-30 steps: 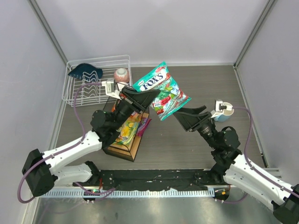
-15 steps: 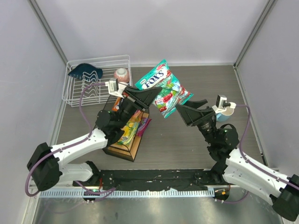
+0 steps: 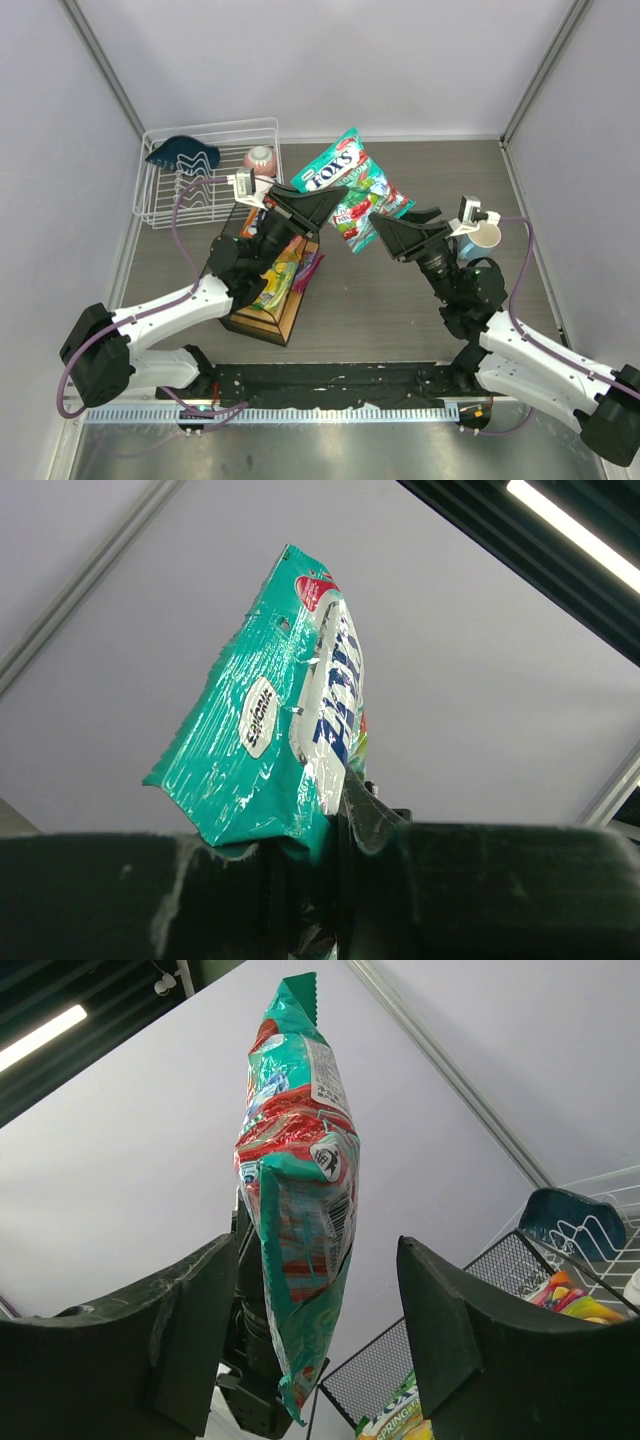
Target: Place and organize the candy bags onto the shelf
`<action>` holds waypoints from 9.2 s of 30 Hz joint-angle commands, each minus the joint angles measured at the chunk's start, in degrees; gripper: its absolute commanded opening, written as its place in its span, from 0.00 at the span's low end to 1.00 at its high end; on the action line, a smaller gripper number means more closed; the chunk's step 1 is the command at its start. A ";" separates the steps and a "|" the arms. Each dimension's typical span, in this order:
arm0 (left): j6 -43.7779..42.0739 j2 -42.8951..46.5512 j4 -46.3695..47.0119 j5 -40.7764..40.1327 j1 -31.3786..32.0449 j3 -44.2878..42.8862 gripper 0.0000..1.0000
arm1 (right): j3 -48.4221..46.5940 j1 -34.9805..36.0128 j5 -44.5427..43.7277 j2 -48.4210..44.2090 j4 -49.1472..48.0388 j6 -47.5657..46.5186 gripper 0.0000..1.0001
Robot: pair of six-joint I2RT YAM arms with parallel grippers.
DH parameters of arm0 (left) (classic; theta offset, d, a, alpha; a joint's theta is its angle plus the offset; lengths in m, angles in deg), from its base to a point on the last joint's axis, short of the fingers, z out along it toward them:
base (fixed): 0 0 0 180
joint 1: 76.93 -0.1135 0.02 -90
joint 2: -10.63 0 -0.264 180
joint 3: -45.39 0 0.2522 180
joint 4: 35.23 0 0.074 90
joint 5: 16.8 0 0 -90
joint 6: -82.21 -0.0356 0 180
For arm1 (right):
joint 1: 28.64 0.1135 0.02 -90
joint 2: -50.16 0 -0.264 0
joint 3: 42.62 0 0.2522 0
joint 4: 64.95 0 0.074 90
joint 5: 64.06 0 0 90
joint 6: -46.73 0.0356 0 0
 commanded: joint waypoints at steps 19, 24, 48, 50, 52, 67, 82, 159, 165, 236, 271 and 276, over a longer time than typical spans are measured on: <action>2.90 0.61 7.36 1.16 -0.23 -2.12 0.00 | -4.70 0.26 1.64 2.49 -1.20 -2.84 0.30; 3.16 0.69 7.72 1.16 -0.23 -1.33 0.19 | -4.18 0.26 0.42 1.44 -0.85 -3.29 0.06; -28.81 38.91 -71.01 0.63 -9.20 -11.25 1.00 | -12.18 0.18 -6.19 -17.64 60.57 -5.05 0.01; -31.81 42.07 -76.91 0.01 -9.20 -13.44 1.00 | -9.99 0.26 -4.08 -16.94 62.26 -3.38 0.01; -33.57 43.66 -81.20 -2.09 -9.20 -14.42 1.00 | -6.49 0.26 -0.56 -16.32 60.43 -1.37 0.01; -33.75 48.07 -86.85 -3.59 -9.20 -14.24 1.00 | 12.15 0.35 5.86 -20.98 44.79 11.47 0.01; -33.84 49.47 -88.17 -4.29 -9.20 -13.80 1.00 | 14.63 10.01 2.79 -3.16 24.82 13.33 0.01; -34.46 54.04 -93.71 -7.54 -9.20 -13.72 1.00 | -3.82 21.80 9.47 65.68 -27.66 18.60 0.06; -34.37 54.13 -93.89 -7.54 -9.20 -13.54 1.00 | -2.42 22.06 8.77 64.89 -27.83 17.99 0.42; -32.87 55.01 -92.39 -7.28 -9.28 -10.46 1.00 | -0.48 24.61 -3.80 33.51 36.23 5.50 0.81; -32.79 55.01 -93.97 -7.81 -9.20 -11.43 1.00 | -17.44 28.39 -14.70 50.56 46.61 5.50 0.01; -32.96 55.54 -94.68 -8.25 -9.20 -11.78 1.00 | -18.15 28.39 -13.83 51.88 45.47 5.24 0.01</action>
